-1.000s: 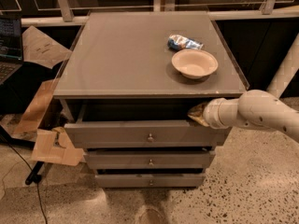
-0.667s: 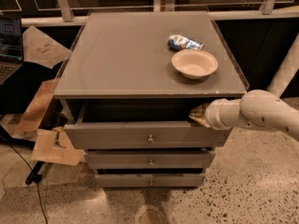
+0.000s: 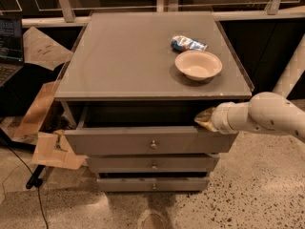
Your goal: Open top drawer
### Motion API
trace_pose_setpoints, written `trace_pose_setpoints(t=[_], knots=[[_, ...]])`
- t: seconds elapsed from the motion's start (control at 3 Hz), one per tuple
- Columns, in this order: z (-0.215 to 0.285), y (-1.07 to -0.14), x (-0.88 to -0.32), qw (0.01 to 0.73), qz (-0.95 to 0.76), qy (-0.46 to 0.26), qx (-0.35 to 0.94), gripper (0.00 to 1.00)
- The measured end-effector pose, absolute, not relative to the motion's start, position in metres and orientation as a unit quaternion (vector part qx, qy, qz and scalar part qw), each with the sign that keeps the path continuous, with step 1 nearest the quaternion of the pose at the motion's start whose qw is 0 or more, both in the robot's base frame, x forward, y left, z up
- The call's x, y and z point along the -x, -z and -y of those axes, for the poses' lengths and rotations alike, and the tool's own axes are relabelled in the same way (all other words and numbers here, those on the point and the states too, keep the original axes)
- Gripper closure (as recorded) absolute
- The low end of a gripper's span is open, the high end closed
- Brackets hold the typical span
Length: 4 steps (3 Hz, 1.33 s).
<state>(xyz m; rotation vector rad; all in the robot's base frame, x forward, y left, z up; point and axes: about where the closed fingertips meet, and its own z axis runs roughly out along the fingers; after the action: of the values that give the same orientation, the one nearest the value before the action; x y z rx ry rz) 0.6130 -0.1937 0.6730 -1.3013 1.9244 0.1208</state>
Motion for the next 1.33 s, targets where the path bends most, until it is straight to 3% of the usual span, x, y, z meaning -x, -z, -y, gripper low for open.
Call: trace_pose_setpoints(t=[1.33], knots=[[0.199,-0.664,-0.582,0.372,-0.766,-0.079,0.519,1.00]])
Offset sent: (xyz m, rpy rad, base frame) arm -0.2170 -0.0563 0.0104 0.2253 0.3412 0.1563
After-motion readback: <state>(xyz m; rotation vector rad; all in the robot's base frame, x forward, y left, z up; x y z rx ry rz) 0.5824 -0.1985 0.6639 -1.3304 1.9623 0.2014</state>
